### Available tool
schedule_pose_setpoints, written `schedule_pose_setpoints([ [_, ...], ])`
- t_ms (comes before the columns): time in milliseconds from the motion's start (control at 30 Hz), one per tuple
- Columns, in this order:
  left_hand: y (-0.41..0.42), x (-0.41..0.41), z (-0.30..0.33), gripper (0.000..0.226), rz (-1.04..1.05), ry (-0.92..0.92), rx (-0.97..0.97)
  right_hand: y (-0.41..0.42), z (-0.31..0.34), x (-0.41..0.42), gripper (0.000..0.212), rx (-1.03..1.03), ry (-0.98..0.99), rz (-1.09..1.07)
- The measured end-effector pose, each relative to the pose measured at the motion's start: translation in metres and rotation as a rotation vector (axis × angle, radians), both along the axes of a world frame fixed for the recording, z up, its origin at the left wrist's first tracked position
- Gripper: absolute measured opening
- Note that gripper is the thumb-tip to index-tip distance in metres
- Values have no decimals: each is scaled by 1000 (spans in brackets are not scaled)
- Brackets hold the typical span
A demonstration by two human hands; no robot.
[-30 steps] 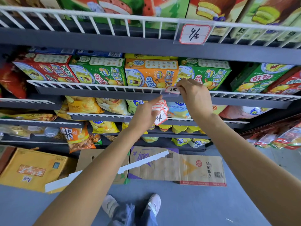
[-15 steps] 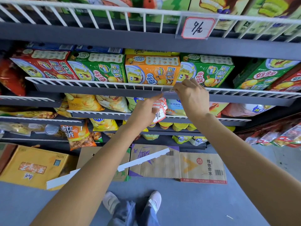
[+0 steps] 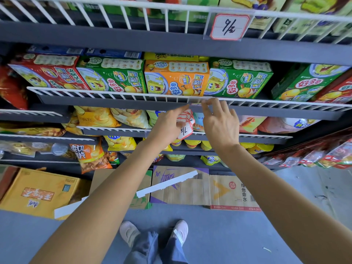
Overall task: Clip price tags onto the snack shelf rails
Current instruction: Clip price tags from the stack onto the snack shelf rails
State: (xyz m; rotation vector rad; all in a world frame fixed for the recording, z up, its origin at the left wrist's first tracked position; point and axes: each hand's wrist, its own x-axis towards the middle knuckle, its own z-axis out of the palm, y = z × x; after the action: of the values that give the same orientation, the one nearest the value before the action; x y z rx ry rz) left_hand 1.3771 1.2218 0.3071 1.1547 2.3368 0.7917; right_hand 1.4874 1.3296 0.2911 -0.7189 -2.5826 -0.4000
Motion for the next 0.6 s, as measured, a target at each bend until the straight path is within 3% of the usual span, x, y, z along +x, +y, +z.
schedule_pose_setpoints([
  [100,0,1,0,56,0,-14,8,-9,-5,6,66,-33,-101,-31],
  [233,1,1,-1,55,-5,12,-1,-16,-8,9,80,-111,-170,-36],
  [433,1,0,-4,55,0,10,6,-14,-13,12,89,-206,-203,-11],
  [600,3,-2,-4,53,8,11,17,-15,-9,7,83,-314,-151,-10],
])
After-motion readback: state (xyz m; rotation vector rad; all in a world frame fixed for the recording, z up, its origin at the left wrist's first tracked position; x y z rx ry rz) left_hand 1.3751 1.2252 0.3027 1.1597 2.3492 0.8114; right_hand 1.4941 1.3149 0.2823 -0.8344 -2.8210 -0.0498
